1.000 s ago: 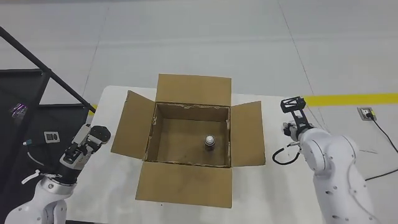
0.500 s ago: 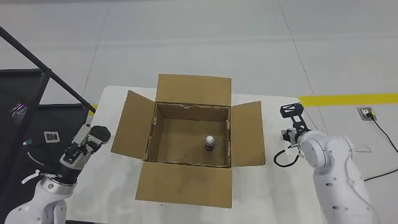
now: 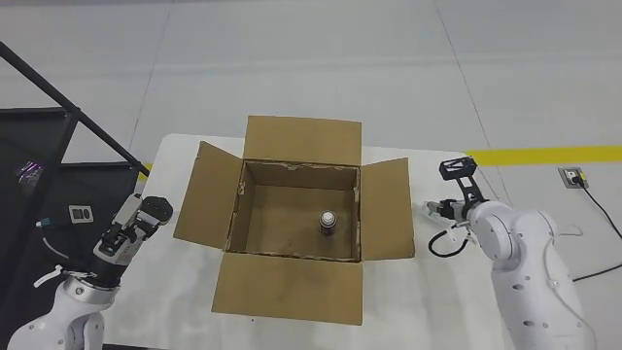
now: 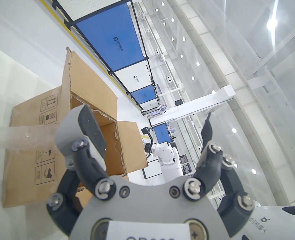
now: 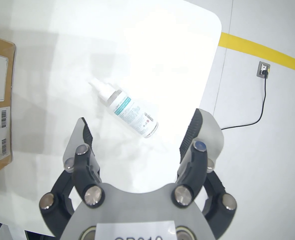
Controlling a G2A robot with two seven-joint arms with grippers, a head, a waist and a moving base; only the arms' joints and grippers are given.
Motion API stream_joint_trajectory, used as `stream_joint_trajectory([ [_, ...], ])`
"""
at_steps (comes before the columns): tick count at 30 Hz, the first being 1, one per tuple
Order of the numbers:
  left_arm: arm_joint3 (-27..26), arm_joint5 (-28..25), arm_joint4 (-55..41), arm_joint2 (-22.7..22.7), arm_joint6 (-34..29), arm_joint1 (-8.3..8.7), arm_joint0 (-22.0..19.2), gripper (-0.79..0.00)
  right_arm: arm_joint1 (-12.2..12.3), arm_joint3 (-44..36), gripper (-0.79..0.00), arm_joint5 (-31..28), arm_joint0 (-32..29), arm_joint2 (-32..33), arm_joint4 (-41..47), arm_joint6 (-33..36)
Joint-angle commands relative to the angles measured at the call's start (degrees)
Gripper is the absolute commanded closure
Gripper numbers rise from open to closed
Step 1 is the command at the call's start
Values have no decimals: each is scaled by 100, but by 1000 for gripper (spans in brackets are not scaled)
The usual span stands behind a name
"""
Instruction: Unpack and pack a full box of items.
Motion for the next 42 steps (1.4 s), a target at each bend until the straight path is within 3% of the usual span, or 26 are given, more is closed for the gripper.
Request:
stream_joint_trajectory([
  [1, 0, 0, 0, 0, 0, 0, 0, -785, 12, -105, -785, -30, -4, 8, 8, 24],
  [8, 0, 0, 0, 0, 0, 0, 0, -785, 31, -336, -785, -4, 56, -104, -71, 52],
  [15, -81, 66, 185, 60, 117, 5, 58, -785, 21, -1165, -785, 358, 91, -224, -198, -648],
  [20, -66, 82, 220, 96, 198, 14, 100, -785, -27, -2087, -785, 113, 163, -757, 32, -1109],
  [23, -29, 64, 217, 92, 206, 21, 152, -785, -70, -2253, -785, -324, 363, -1309, 360, -967],
  [28, 12, 31, 176, 49, 276, 28, 282, -785, -197, -1579, -785, -1043, 1072, -2417, 995, -133],
  [33, 8, 39, 146, 40, 297, 28, 303, -785, -385, -605, -785, -1050, 1667, -3294, 1411, 244],
  [42, 8, 39, 146, 40, 297, 28, 303, -785, -689, 920, -785, -731, 2220, -4241, 1699, 632],
])
